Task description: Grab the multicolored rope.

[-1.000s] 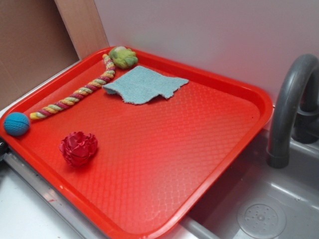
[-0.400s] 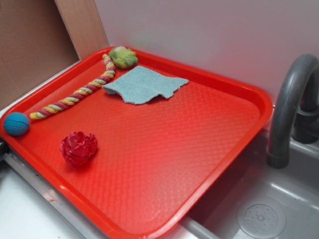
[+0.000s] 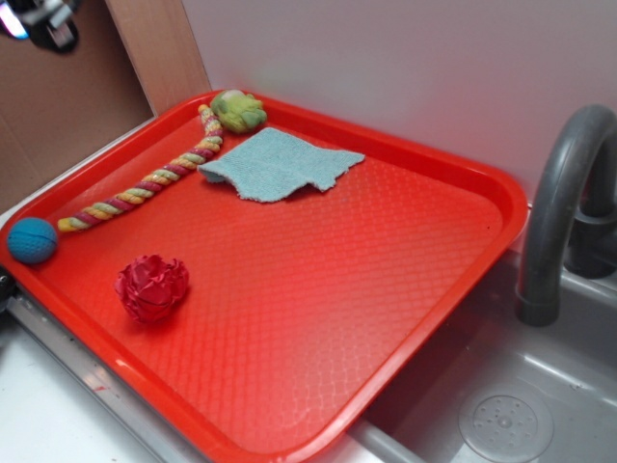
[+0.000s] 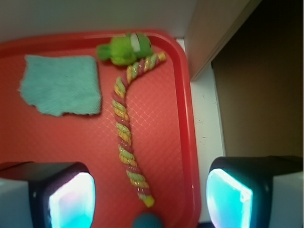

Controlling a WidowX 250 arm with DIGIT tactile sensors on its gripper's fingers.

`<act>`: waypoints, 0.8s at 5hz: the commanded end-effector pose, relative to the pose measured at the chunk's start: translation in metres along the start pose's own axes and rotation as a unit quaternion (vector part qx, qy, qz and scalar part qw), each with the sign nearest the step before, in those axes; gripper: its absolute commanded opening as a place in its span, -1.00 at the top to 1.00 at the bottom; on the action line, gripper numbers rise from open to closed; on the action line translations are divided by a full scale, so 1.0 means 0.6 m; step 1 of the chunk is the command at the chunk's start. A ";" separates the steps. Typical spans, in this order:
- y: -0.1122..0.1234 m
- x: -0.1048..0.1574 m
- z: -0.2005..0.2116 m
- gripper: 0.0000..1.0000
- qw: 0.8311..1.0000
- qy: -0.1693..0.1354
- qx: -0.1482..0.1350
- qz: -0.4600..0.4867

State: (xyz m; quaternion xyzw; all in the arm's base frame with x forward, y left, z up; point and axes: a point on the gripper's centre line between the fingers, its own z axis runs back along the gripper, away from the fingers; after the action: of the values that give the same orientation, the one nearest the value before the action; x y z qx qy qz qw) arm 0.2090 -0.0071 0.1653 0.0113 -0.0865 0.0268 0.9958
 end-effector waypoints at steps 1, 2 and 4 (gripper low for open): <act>-0.037 0.006 -0.105 -1.00 1.000 0.026 0.012 -0.011; -0.056 0.024 -0.166 -1.00 0.997 0.057 0.050 -0.009; -0.055 0.018 -0.225 -1.00 0.994 0.090 0.059 -0.018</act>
State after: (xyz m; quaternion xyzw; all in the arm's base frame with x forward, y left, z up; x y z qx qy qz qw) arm 0.2418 -0.0379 0.0300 0.0686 0.0162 0.0141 0.9974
